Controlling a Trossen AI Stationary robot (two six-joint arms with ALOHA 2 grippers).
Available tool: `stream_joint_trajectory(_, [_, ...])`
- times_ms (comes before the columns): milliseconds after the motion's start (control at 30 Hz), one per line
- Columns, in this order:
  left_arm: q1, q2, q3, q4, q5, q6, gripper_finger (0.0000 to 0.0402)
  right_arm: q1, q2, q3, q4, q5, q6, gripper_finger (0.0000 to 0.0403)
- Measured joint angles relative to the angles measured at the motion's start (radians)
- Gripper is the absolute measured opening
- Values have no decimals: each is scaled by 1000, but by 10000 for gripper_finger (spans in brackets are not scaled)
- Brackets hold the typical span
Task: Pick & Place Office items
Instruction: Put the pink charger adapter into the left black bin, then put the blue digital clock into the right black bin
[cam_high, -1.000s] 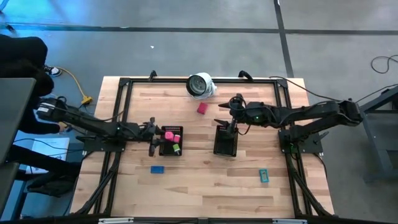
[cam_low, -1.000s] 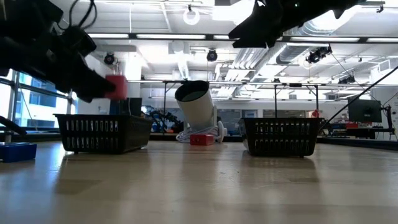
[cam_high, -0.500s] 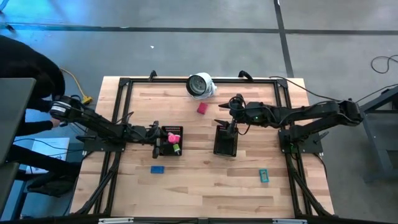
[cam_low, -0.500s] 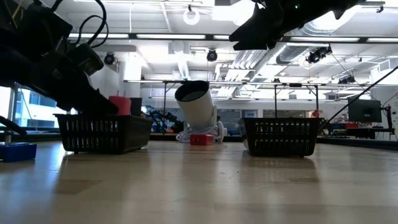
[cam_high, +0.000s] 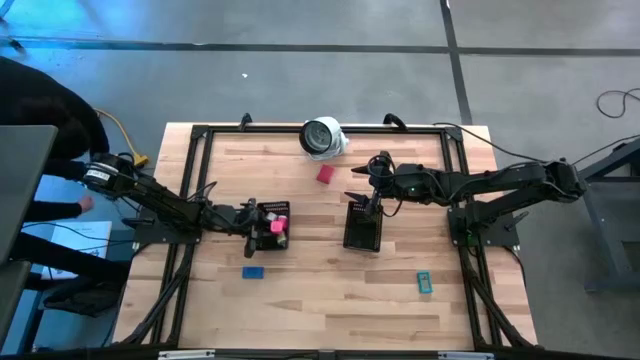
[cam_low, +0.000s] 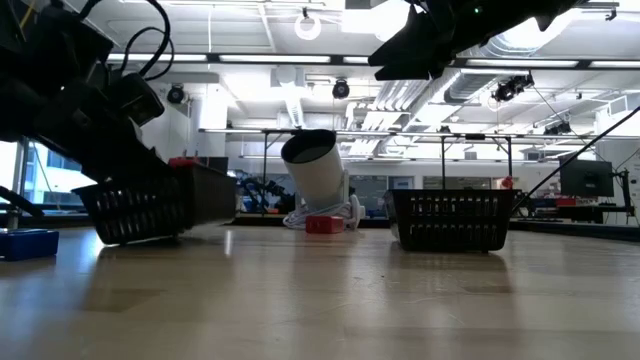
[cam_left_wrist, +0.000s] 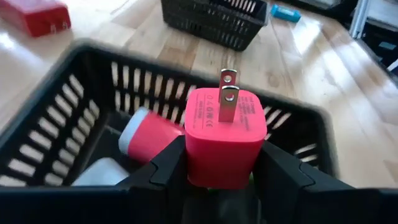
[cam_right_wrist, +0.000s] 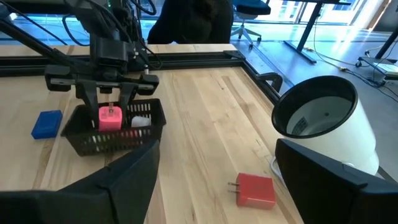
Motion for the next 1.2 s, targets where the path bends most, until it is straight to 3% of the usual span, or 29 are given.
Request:
stream_joint_trajectory(400, [0, -2, 0, -12, 3, -3, 141, 0, 0, 0, 1, 0, 0, 309])
stream_joint_trajectory(633, [0, -2, 0, -6, 3, -3, 197, 0, 0, 0, 1, 0, 0, 309])
stream_joint_trajectory(1000, [1, -46, 1, 31, -1, 27, 205, 0, 0, 0, 1, -6, 0, 309])
stream_joint_trajectory(1200, [1, -111, 1, 125, -1, 127, 206, 0, 0, 0, 0, -6, -7, 309])
